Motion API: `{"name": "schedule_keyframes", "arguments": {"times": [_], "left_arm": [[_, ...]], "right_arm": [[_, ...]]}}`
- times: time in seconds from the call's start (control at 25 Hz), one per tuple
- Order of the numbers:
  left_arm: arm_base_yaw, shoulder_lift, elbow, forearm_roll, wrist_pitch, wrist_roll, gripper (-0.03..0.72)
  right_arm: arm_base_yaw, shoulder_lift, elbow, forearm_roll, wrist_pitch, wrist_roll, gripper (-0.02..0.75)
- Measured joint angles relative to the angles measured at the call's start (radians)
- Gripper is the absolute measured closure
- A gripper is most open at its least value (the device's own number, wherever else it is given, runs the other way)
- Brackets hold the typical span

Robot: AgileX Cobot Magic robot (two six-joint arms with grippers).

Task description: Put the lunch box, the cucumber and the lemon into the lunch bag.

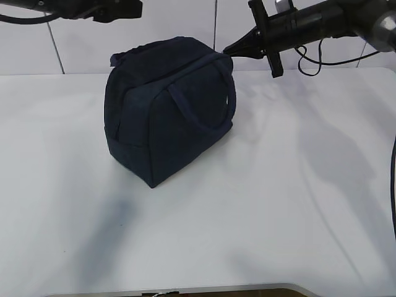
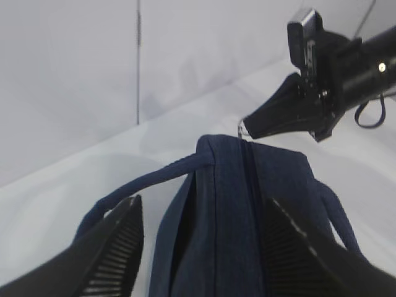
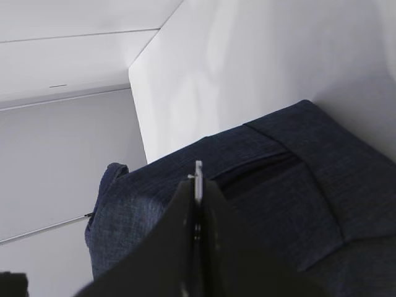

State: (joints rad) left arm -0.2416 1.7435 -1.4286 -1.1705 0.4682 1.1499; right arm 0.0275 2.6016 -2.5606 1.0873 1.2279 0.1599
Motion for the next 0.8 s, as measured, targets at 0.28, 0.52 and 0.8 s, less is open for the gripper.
{"name": "schedule_keyframes", "arguments": {"times": [0.28, 0.52, 0.8], "left_arm": [[0.000, 0.173, -0.266, 0.232, 0.169, -0.229, 0.243], [0.000, 0.313, -0.480, 0.349, 0.303, -0.375, 0.243], [-0.013, 0.441, -0.622, 0.440, 0.401, -0.465, 0.239]], "right_arm": [[0.000, 0.000, 0.000, 0.000, 0.000, -0.012, 0.733], [0.000, 0.000, 0.000, 0.000, 0.000, -0.018, 0.733], [0.000, 0.000, 0.000, -0.006, 0.000, -0.028, 0.733]]}}
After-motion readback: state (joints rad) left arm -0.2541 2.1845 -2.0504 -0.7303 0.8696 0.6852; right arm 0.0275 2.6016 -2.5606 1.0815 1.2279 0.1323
